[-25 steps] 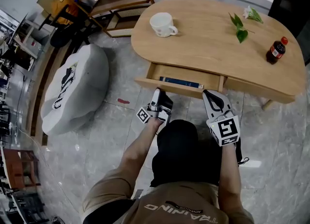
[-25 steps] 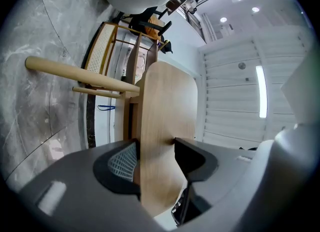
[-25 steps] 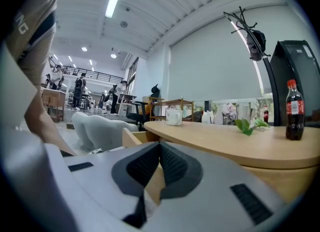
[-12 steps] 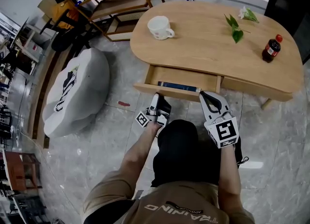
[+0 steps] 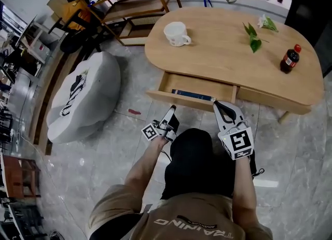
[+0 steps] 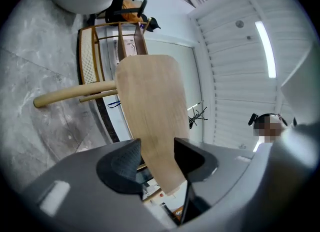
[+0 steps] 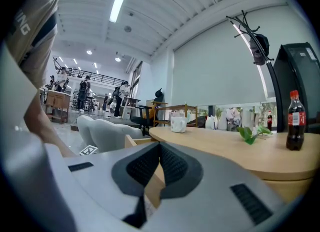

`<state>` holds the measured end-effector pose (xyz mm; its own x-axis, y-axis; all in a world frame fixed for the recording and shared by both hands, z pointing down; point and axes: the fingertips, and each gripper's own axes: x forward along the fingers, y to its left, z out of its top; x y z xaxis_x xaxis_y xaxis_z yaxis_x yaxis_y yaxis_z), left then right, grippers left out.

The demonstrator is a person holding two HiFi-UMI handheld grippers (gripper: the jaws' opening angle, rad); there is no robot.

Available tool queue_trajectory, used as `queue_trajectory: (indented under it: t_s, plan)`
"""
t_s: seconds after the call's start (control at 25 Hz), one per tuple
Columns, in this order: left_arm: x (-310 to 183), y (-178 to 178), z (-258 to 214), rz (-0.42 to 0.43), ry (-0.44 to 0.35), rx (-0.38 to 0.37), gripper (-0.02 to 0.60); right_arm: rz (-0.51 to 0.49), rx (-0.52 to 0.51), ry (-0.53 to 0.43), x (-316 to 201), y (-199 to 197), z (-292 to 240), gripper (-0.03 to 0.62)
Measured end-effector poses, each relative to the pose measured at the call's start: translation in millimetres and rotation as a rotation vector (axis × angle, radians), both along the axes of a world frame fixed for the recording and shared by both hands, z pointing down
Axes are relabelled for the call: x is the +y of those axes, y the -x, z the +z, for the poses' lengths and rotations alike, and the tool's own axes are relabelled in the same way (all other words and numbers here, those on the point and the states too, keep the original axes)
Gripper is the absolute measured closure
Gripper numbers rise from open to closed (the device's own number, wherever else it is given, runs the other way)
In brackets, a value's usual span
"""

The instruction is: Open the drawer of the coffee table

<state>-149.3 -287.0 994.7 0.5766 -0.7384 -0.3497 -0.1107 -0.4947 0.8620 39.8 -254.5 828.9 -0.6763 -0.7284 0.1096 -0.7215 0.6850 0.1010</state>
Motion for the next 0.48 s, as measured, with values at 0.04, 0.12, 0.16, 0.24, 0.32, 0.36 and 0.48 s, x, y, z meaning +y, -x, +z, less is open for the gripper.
queue_trajectory:
  t_s: [0.04,0.12,0.16,0.24,0.32,0.36,0.48]
  plan:
    - [2,0,-3,-0.007,-0.001,-0.052,0.371,0.001,0.005,0.0,0,0,-1,0.589]
    - [6,0,-10,-0.028,-0.021,-0.235,0.398,0.006,0.016,-0.004,0,-1,-5,0.589]
    - [9,-2,-16,-0.032,-0.047,-0.359,0.418,0.009,0.024,-0.007,-1,0,-7,0.589]
    - [16,-9,-35,-0.024,-0.119,-0.584,0.483,0.019,0.038,-0.013,-1,0,-10,0.589]
    - [20,-18,-59,-0.031,-0.191,-0.758,0.56,0.032,0.034,-0.014,-2,-1,-14,0.589]
    - [21,-23,-72,-0.037,-0.227,-0.829,0.574,0.04,0.027,-0.014,-3,-2,-16,0.589]
    - [21,-40,-110,-0.048,-0.283,-1.002,0.575,0.062,0.008,-0.01,-6,-6,-21,0.589]
